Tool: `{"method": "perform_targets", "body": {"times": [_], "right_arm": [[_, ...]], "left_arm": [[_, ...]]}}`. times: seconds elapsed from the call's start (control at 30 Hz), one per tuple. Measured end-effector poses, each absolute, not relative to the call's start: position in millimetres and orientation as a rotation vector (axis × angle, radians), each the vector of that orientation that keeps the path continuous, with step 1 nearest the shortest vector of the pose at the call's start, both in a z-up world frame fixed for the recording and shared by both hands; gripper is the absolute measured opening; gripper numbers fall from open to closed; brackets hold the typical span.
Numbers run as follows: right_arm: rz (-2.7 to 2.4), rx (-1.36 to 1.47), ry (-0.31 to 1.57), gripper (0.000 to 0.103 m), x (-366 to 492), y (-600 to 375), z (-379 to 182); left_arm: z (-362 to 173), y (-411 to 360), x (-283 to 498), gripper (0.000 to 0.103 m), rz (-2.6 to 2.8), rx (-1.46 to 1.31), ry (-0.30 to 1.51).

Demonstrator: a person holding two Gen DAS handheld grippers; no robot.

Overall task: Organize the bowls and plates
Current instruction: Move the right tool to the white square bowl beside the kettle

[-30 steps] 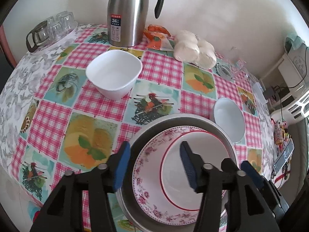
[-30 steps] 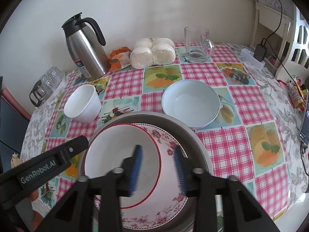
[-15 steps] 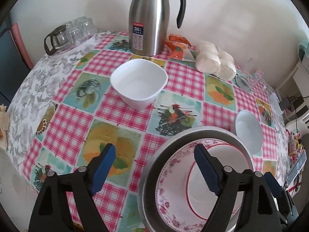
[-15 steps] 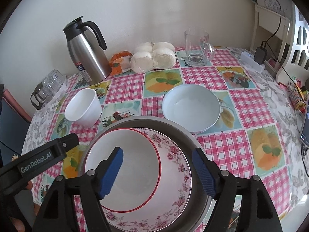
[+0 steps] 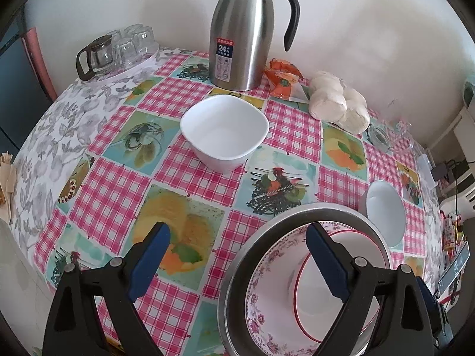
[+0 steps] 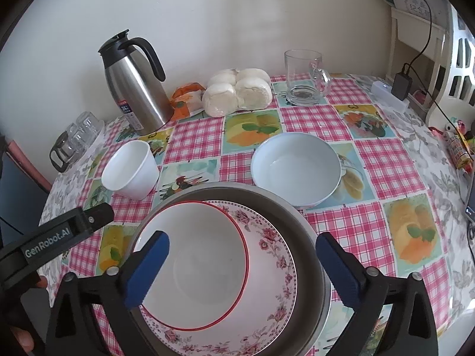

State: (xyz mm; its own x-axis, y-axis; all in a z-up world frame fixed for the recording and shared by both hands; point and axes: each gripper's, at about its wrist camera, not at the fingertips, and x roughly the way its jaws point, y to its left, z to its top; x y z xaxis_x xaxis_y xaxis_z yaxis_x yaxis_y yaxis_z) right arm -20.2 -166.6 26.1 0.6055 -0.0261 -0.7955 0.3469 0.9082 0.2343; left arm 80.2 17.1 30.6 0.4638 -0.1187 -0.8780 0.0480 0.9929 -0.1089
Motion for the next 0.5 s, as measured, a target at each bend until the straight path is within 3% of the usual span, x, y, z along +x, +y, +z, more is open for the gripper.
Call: {"method": "perform_targets", "body": {"times": [0.5], "right_arm": [[-0.241, 0.402, 0.87, 0.103, -16.7, -160.3, 27.4]], "left_arm": [[31.6, 50.0, 91.4, 0.093, -0.036, -0.126, 1.072]]}}
